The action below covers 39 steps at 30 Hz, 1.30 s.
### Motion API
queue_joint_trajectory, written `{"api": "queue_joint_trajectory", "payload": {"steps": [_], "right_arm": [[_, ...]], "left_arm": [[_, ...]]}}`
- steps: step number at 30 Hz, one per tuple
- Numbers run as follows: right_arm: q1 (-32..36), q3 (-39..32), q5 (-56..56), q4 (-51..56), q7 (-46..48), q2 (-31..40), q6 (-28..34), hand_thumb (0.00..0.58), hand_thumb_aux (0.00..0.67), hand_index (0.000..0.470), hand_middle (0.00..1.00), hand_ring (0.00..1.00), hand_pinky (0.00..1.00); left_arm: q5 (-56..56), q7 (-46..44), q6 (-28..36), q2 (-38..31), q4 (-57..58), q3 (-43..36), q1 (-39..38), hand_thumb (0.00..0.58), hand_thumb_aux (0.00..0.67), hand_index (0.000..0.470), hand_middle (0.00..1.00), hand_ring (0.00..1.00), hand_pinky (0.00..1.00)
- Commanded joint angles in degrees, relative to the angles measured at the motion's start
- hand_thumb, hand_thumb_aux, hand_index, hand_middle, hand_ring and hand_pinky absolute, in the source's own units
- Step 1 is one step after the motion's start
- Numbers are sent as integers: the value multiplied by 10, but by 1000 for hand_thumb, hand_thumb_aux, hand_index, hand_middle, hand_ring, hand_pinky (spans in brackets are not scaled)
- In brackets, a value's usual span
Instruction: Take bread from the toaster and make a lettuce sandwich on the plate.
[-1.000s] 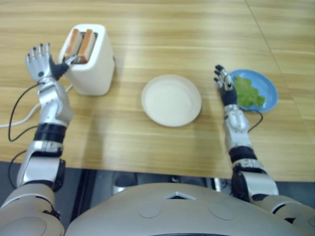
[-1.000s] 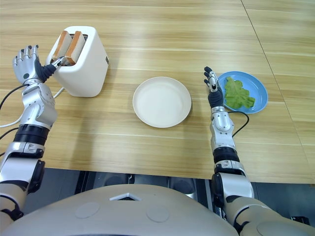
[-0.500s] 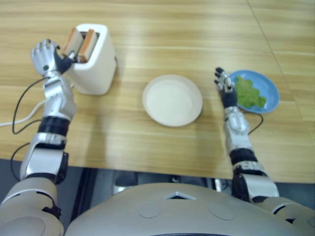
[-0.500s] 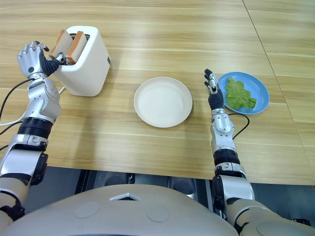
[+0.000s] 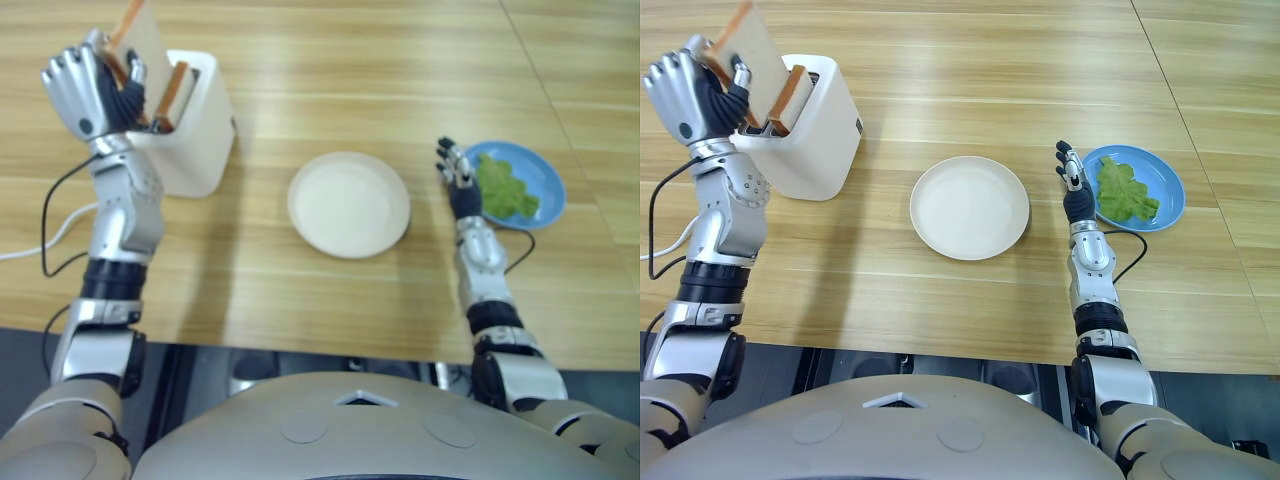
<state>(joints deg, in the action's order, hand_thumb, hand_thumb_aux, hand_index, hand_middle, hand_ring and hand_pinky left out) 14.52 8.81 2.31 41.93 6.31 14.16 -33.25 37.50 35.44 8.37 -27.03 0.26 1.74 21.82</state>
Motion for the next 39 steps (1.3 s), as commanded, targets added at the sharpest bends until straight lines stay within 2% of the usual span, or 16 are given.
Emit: {"api": "queue_joint_trajectory", "payload": {"steps": [1,3,5,8,11,18,25,26,27,28,34,39], "right_arm": [[2,-3,-6,9,-1,1,7,0,0,0,0,0,0],[5,-4,-7,11,-2,0,8,0,0,0,0,0,0],[8,-4,-7,13,-2,-1,8,0,0,0,0,0,0],[12,-5,-6,17,-1,-1,8,0,0,0,0,0,0],[12,-4,-6,18,-1,1,7,0,0,0,0,0,0],[13,-2,-4,15,1,5,8,0,0,0,0,0,0],[0,4,0,-13,4,15,10,0,0,0,0,0,0],[-5,3,-4,-25,1,19,8,0,0,0,0,0,0],[-12,-1,-22,-43,-9,27,3,0,0,0,0,0,0],[-20,-4,-40,-68,-20,35,-2,0,0,0,0,0,0],[-73,18,-187,-256,-94,110,-4,0,0,0,0,0,0],[-90,50,-363,-304,-184,229,62,0,0,0,0,0,0]], "left_arm": [[-208,-123,-118,43,14,42,12,580,670,460,1000,1000,1000],[-320,-222,-158,80,45,43,26,580,670,460,1000,1000,1000],[-386,-305,-175,105,67,33,32,580,670,460,1000,1000,1000],[-430,-407,-178,137,110,-2,38,580,670,460,1000,1000,1000],[-418,-474,-183,167,190,-51,48,580,670,460,1000,1000,1000],[-340,-534,-219,220,380,-147,68,580,670,460,1000,1000,1000],[-298,-535,-218,226,459,-171,76,580,670,460,1000,1000,1000],[-293,-534,-215,225,462,-172,77,579,641,440,1000,1000,1000],[-281,-525,-211,222,465,-175,79,408,305,209,941,941,941],[-274,-516,-207,219,466,-174,81,0,0,0,0,0,0],[-247,-452,-212,190,393,-150,72,0,0,0,0,0,0],[-292,-478,-193,188,271,-126,31,0,0,0,0,0,0]]}}
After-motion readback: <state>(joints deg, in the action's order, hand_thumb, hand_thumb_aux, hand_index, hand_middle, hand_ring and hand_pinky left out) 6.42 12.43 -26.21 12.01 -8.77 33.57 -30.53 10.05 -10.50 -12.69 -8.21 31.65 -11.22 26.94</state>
